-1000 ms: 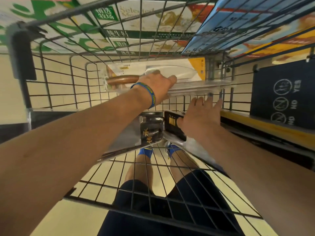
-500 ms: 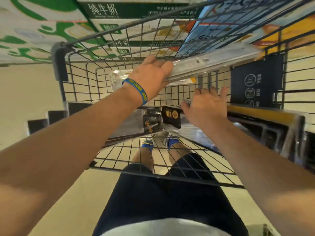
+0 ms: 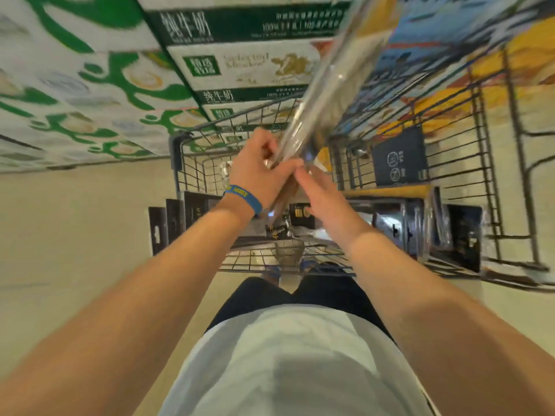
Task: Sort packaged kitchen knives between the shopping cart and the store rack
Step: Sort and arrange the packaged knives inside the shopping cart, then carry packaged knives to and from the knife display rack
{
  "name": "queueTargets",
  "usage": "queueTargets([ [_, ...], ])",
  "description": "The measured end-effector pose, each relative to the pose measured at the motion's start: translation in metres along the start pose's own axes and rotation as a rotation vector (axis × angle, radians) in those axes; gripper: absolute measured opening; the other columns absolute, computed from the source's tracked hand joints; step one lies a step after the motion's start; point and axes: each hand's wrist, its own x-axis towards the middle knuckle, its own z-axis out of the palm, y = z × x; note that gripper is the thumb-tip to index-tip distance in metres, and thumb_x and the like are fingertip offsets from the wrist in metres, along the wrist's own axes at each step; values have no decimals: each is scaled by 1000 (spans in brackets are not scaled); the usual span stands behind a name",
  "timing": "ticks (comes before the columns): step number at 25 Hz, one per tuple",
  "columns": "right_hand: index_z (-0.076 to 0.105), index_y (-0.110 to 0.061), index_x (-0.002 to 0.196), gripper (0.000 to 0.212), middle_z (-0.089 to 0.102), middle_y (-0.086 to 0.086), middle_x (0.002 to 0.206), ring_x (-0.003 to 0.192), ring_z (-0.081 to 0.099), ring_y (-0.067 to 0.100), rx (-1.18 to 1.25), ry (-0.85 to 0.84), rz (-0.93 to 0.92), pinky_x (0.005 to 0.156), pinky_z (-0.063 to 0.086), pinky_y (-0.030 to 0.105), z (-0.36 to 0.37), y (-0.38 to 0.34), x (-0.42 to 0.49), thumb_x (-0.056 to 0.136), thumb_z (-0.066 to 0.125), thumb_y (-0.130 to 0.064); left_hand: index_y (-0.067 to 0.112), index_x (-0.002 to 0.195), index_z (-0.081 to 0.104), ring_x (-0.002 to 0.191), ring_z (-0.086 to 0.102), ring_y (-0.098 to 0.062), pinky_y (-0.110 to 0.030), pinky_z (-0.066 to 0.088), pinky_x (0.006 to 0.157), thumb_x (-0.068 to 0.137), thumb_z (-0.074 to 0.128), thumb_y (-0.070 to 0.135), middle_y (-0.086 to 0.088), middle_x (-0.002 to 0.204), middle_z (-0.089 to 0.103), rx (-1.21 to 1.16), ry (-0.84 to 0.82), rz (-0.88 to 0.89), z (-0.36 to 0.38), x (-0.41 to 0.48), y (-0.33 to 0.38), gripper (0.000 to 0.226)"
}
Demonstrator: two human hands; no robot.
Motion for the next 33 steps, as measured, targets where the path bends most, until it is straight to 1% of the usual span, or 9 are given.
queueTargets([
  [4,67,-30,126,62,76,-1,119,113,71,21,244,7,-191,97,55,47,-4,-26,-25,73,85,-57,15,106,58,69,69,-9,-26,55,64,80,81,11,9,76,74,-442,-63,-221,-16,-13,28,35],
  [7,72,-21,112,21,80,3,100,92,77,21,340,57,-208,73,63,37,-13,-34,-48,91,75,-18,10,117,65,85,74,-19,-38,59,76,74,86,30,0,91,77,-613,8,-432,-15,-33,42,52],
  [9,71,-20,106,16,80,3,91,82,77,21,379,128,-179,61,61,32,-35,-31,-61,93,72,-12,18,117,61,99,70,-31,-50,56,89,70,86,46,-7,107,73,-654,76,-550,-19,-48,47,60],
  [12,66,-20,113,24,79,3,95,81,77,21,346,205,-201,59,60,33,-77,-33,-84,92,75,-14,20,112,62,106,67,-32,-52,53,95,84,75,41,-7,112,70,-586,140,-437,-29,-62,57,37],
  [15,67,-21,119,38,79,2,100,89,78,20,209,161,-297,76,62,41,-107,-40,-112,86,81,-35,12,123,60,107,66,-36,-52,54,93,93,66,18,-12,112,69,-551,197,-306,-27,-82,83,32],
  [20,75,-21,102,64,80,-1,92,81,78,18,-3,76,-489,65,61,33,-121,-66,-156,64,82,-72,21,114,63,83,69,-31,-40,59,66,95,64,21,-11,96,71,-681,386,-199,-21,-131,112,19],
  [24,73,-25,95,41,78,-10,84,70,74,9,-99,19,-607,55,54,27,-81,-89,-176,80,75,-63,21,94,58,75,63,-17,-35,54,70,102,51,34,-14,88,64,-561,773,-196,-47,-185,109,16],
  [28,74,-27,95,42,77,-16,80,67,73,5,-219,-161,-677,57,55,30,-4,-99,-204,80,75,-65,23,80,58,54,53,-8,-26,45,52,95,60,44,1,67,61,-430,1141,-198,-90,-258,96,26],
  [33,68,-28,93,49,74,-13,73,58,70,5,-342,-408,-785,44,51,23,115,-100,-268,77,70,-74,32,87,69,71,71,0,-16,53,56,82,75,48,20,77,74,-432,1539,-151,-162,-372,81,17],
])
